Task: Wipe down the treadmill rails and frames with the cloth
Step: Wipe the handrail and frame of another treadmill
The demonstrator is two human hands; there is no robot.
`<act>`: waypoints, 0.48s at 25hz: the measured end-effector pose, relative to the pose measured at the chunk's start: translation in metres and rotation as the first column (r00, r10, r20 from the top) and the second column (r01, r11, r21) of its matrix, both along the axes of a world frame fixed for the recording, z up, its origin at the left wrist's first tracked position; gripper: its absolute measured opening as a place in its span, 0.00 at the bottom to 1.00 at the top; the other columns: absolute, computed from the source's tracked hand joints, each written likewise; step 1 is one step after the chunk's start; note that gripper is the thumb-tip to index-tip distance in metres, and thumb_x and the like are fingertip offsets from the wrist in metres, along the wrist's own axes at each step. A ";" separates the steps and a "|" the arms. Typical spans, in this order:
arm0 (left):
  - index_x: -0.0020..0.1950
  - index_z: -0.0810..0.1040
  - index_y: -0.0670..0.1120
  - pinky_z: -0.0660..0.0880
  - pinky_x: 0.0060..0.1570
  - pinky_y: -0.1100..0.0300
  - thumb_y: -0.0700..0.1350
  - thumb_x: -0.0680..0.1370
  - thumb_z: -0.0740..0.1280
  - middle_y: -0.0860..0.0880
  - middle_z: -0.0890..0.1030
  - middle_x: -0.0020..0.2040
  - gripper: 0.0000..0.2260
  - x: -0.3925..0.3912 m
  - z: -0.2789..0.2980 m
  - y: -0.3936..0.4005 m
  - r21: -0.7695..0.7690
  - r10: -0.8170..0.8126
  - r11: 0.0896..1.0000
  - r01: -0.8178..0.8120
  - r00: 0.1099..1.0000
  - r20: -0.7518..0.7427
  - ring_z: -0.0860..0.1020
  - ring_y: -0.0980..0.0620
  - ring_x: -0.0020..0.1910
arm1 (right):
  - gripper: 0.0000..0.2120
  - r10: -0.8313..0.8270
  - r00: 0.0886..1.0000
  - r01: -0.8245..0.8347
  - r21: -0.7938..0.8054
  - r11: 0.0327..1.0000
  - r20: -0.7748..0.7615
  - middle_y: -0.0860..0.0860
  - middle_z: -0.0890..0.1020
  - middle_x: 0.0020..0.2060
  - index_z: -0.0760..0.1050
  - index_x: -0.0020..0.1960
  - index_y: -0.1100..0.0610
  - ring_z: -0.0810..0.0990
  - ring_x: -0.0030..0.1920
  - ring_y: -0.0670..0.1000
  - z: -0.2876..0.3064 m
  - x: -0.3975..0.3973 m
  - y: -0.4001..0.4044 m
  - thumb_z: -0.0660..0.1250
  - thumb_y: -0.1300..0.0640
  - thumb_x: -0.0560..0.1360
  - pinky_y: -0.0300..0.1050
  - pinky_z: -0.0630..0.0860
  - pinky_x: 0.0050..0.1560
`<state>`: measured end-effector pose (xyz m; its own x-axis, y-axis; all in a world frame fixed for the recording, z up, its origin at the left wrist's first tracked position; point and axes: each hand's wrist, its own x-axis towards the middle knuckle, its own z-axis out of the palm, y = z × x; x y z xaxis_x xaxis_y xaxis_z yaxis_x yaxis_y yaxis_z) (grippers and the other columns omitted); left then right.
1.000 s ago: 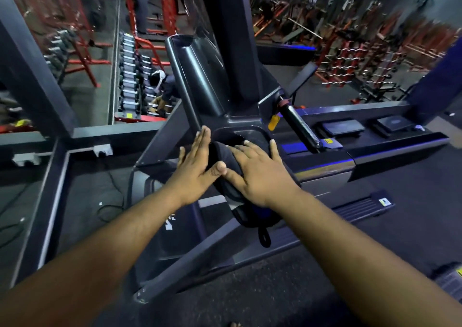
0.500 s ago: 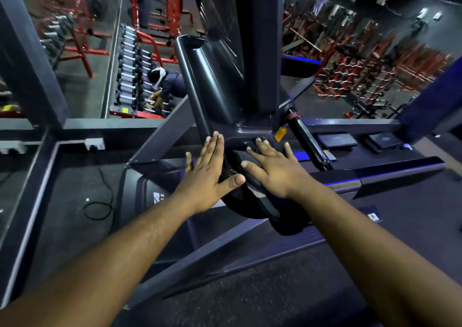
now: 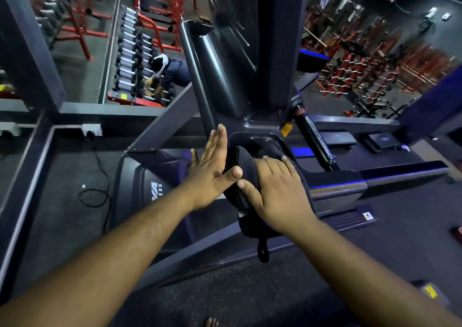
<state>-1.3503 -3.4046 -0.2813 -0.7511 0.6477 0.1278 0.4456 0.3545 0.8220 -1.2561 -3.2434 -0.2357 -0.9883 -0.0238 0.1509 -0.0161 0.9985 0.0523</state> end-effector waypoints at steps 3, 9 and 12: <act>0.80 0.33 0.50 0.33 0.76 0.47 0.85 0.58 0.37 0.55 0.32 0.79 0.59 -0.001 0.002 -0.003 0.121 0.010 0.992 -0.024 0.993 0.116 0.33 0.59 0.78 | 0.21 -0.044 0.999 0.044 -0.002 0.999 -0.023 0.55 0.81 0.48 0.70 0.48 0.54 0.79 0.52 0.59 0.010 -0.023 -0.023 0.50 0.39 0.82 0.55 0.70 0.56; 0.81 0.46 0.43 0.44 0.62 0.83 0.70 0.73 0.44 0.46 0.47 0.82 0.44 0.010 0.026 -0.010 0.239 0.042 0.962 -0.129 0.941 0.337 0.45 0.50 0.81 | 0.16 0.100 0.992 -0.107 -0.101 0.989 -0.075 0.52 0.81 0.45 0.69 0.47 0.53 0.80 0.49 0.58 0.007 -0.025 -0.007 0.54 0.41 0.82 0.50 0.66 0.47; 0.80 0.35 0.54 0.36 0.77 0.53 0.84 0.61 0.38 0.56 0.35 0.81 0.55 0.002 0.014 -0.011 0.132 -0.023 0.991 -0.004 0.979 0.205 0.35 0.62 0.78 | 0.21 0.394 0.914 -0.381 -0.122 0.916 0.099 0.49 0.79 0.58 0.72 0.65 0.53 0.77 0.62 0.52 0.015 -0.017 0.060 0.57 0.40 0.80 0.55 0.69 0.63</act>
